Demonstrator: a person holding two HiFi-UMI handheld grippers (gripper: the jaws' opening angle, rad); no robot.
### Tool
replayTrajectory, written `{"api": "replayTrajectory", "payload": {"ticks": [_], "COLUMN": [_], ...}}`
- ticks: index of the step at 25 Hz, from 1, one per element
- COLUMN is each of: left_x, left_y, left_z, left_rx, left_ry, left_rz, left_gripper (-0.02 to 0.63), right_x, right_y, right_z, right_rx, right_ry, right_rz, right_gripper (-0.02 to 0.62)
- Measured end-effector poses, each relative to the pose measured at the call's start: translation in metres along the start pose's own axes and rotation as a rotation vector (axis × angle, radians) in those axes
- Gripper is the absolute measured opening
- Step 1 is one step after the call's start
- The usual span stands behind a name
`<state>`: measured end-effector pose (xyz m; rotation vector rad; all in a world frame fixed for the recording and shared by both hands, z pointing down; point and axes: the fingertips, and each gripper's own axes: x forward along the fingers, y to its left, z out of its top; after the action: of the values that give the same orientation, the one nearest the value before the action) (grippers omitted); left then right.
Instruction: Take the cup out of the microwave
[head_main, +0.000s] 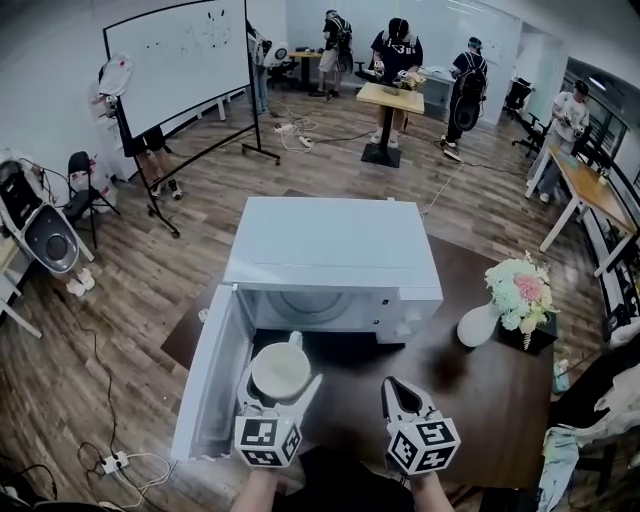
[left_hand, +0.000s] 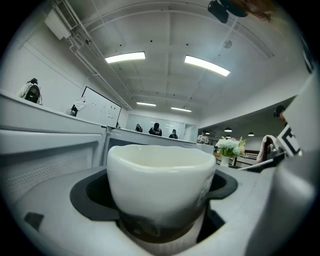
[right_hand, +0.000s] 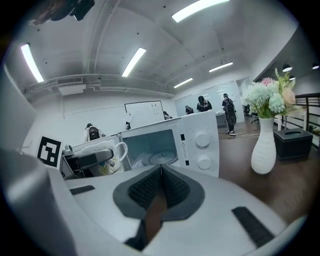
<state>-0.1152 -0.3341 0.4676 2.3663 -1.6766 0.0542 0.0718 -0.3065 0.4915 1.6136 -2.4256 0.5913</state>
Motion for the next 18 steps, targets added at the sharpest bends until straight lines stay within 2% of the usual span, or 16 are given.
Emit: {"api": "replayTrajectory", "payload": {"ticks": [12,18], "left_x": [-0.068,-0.100], "left_y": [-0.030,-0.032], "left_z": [-0.003,-0.003], "left_rx": [0.014,0.018], "left_ry": [-0.009,-0.024], "left_rz": [-0.020,-0.011], "left_gripper": [0.512,0.512], "right_x": [-0.056,-0.081], "right_y": [0.012,0.009], "right_z": [0.004,0.001], "right_rx": [-0.036,-0.005], "right_ry": [-0.067,-0.100], "right_rz": [0.018,0.010], "right_gripper": [-0.006,-0.006]}}
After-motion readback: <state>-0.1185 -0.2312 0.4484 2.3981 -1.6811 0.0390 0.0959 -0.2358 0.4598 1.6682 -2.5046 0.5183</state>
